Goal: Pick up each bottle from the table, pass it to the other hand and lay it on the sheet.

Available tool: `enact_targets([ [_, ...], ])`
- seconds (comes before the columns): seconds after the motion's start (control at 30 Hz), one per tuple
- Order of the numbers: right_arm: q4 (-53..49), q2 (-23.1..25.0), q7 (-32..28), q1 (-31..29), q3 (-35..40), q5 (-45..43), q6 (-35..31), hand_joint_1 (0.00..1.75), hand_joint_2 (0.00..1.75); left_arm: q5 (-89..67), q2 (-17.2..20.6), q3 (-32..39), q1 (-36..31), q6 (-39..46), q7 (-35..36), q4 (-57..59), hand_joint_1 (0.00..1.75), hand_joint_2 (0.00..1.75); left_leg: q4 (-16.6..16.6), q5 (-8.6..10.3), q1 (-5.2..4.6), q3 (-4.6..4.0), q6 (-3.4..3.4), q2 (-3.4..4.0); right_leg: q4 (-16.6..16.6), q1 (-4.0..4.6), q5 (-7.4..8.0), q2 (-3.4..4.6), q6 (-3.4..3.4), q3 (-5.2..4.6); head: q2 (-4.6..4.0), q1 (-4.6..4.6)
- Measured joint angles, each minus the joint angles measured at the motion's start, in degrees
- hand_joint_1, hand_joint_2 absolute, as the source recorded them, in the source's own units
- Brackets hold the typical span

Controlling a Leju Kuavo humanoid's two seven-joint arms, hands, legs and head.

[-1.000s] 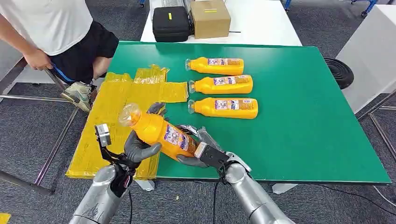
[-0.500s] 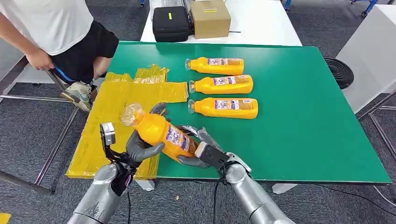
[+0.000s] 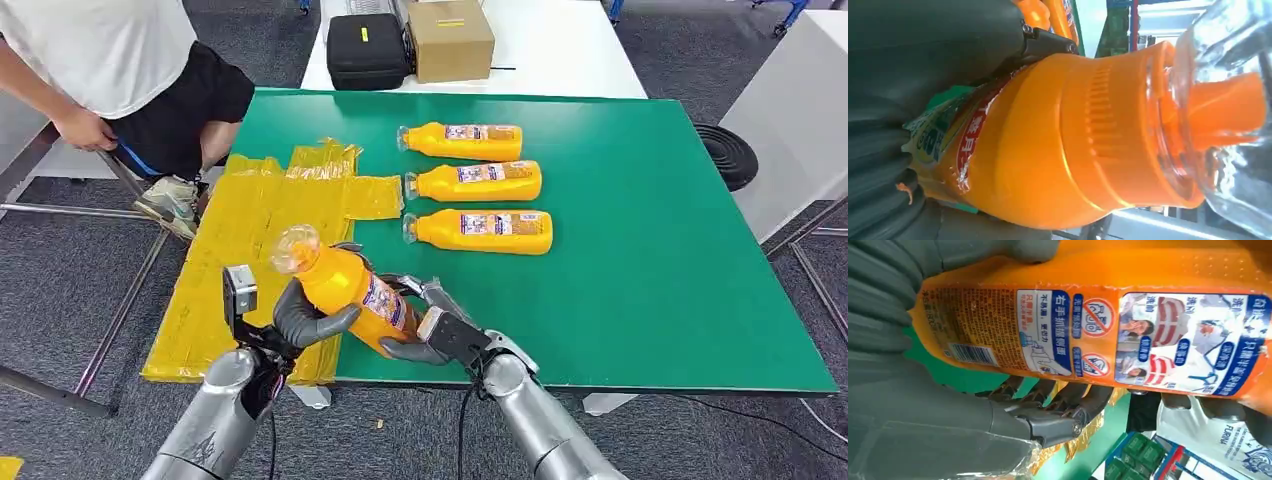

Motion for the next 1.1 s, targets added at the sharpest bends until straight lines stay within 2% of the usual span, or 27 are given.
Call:
enact_targets([
  [0.17, 0.00, -0.07, 0.04, 0.05, 0.00, 0.07, 0.15, 1.75, 1.75, -0.51, 0.00, -0.11, -0.23, 0.66, -0.39, 0.59, 1.75, 1.75, 0.00, 0.00, 0.00, 0.00, 0.00, 0.00, 0.00, 0.00, 0.00, 0.00, 0.00, 0.00, 0.00, 0.00],
  [0.2, 0.00, -0.07, 0.07, 0.05, 0.00, 0.11, 0.18, 0.00, 1.75, -0.48, 0.00, -0.13, -0.23, 0.72, -0.55, 0.72, 1.75, 1.75, 0.00, 0.00, 0.00, 0.00, 0.00, 0.00, 0.00, 0.00, 0.00, 0.00, 0.00, 0.00, 0.00, 0.00],
  [0.27, 0.02, -0.07, 0.07, 0.05, 0.00, 0.20, 0.11, 0.00, 1.75, -0.24, 0.00, -0.11, -0.22, 0.70, -0.74, 0.83, 1.75, 1.75, 0.00, 0.00, 0.00, -0.01, 0.00, 0.00, 0.00, 0.00, 0.00, 0.00, 0.00, 0.00, 0.00, 0.00],
  [0.3, 0.02, -0.07, 0.09, 0.07, 0.00, 0.31, 0.00, 0.00, 0.00, -0.13, 0.00, -0.11, -0.23, 0.70, -0.85, 0.83, 1.75, 1.75, 0.00, 0.00, 0.00, -0.01, 0.00, 0.00, 0.00, 0.00, 0.00, 0.00, 0.00, 0.00, 0.00, 0.02],
  [0.57, -0.83, 0.07, 1.77, 0.50, -0.70, 2.49, -8.50, 0.00, 0.00, -1.10, 0.20, 1.12, 0.16, 3.55, -0.72, 1.18, 1.75, 1.75, 0.00, 0.00, 0.00, -0.02, 0.00, 0.00, 0.00, 0.00, 0.00, 0.00, 0.00, -0.01, 0.00, 0.00],
  [0.77, -5.91, 0.09, 2.16, 2.78, -2.86, 1.14, -9.22, 0.00, 0.00, -4.60, 0.28, 3.50, 0.08, 9.80, -0.22, 1.18, 1.75, 1.75, 0.00, 0.00, 0.00, -0.02, 0.00, 0.01, 0.00, 0.00, 0.00, 0.00, 0.00, -0.02, 0.00, -0.02],
  [1.03, -9.11, 0.07, 2.60, 3.99, -3.87, 1.09, -8.98, 0.00, 0.00, -5.67, 0.39, 4.90, 0.01, 11.22, 0.02, 1.18, 1.75, 1.75, 0.00, 0.00, 0.00, -0.02, 0.00, 0.01, 0.00, 0.00, 0.00, 0.00, 0.00, -0.02, 0.00, 0.00],
  [1.1, -9.64, 0.07, 2.69, 4.12, -3.93, 1.16, -8.92, 0.00, 0.00, -7.73, 0.39, 5.20, -0.10, 14.46, 0.02, 1.16, 1.75, 1.75, 0.00, 0.00, 0.00, -0.02, 0.00, 0.00, 0.00, 0.00, 0.00, 0.00, 0.00, -0.02, 0.00, 0.02],
])
